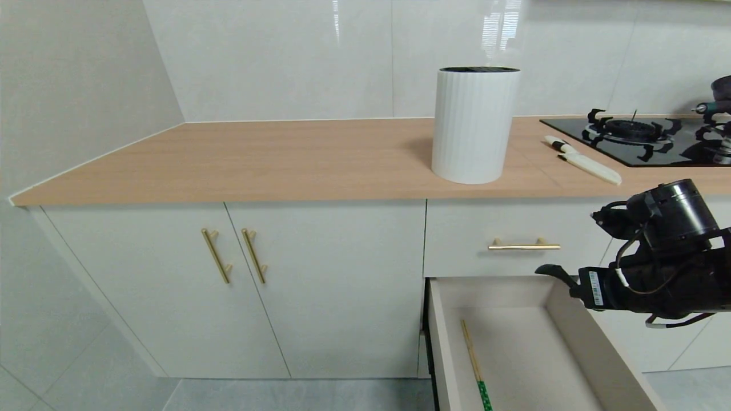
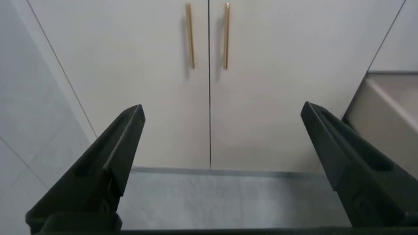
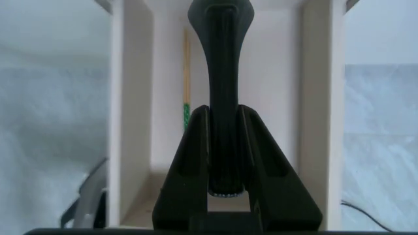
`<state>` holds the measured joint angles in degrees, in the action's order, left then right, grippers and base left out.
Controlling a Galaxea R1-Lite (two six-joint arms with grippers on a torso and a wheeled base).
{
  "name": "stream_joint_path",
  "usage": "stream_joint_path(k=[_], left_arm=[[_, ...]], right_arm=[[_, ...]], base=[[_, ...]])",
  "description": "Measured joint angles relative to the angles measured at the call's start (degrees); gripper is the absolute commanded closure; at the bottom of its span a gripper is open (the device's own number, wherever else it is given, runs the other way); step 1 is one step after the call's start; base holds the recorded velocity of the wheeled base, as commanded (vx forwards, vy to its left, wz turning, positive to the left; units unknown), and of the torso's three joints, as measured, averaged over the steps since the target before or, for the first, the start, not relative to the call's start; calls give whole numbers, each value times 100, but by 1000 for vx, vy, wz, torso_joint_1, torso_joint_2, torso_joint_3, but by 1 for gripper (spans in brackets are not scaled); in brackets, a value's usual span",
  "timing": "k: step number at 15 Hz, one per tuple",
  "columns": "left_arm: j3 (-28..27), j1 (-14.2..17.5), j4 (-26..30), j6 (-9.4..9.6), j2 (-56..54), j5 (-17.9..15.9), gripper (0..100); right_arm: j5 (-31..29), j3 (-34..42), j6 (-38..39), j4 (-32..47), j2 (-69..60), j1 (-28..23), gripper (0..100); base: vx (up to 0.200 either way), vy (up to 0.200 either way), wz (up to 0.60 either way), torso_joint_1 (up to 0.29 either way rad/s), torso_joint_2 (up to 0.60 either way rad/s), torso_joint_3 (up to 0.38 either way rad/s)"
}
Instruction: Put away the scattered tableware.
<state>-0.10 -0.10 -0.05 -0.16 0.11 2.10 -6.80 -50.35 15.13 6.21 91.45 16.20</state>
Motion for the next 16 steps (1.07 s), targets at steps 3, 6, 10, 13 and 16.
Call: stream_joint_path(k=[3,6,10,13,16], left_arm=[[0,0,-2,0,0,1,0],[0,0,-2,0,0,0,0],[0,0,-2,0,0,0,0],[0,0,-2,0,0,0,0],[0,2,-2,0,0,0,0]], right_arm=[[-9,29,0,-16,289,2,100],[-178,95,0,-306,590,2,100],[-269,200,-2,-508,822,2,100],[-269,201,-18,-512,909,5,100],[-294,197,-38,-532,1189,85,100]], base=[[0,0,0,-144,458,308],[0,0,0,-88,354,251],[0,0,0,-13,48,26],[0,0,0,0,0,0],[0,0,0,0,0,0]])
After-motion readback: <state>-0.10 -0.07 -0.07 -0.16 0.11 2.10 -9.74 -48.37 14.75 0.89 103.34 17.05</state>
